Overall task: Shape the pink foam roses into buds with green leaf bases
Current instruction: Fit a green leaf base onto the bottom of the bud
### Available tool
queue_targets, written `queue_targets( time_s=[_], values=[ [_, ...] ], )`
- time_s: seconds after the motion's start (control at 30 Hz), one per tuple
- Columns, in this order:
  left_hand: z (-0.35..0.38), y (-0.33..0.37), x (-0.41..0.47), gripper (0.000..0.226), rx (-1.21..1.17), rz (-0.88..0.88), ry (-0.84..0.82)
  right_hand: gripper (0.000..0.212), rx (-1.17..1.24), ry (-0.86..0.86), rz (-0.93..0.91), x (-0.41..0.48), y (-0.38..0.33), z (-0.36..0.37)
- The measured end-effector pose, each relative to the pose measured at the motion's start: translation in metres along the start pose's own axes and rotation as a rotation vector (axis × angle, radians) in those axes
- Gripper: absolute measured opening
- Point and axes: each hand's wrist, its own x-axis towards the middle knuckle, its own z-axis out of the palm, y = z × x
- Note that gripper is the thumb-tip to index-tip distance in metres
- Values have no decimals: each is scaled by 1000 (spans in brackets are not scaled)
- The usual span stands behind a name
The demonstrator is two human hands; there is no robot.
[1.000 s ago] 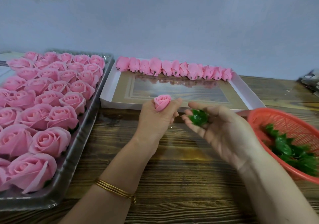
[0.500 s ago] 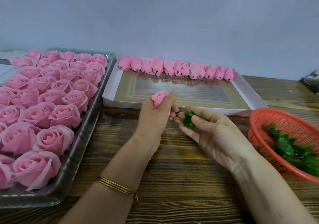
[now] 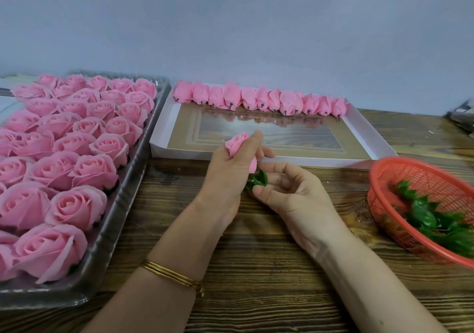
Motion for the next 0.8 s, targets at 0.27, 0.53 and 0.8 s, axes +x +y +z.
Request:
queue_targets(
  time_s=[0.27, 0.53, 0.8],
  values=[
    [3, 0, -2, 33, -4, -23, -39, 35, 99, 8, -56, 2, 4, 4],
    [2, -3, -1, 38, 18, -22, -55, 37, 122, 0, -59, 2, 5, 3],
    [1, -2, -1, 41, 28, -32, -58, 39, 155, 8, -51, 2, 7, 4]
  ],
)
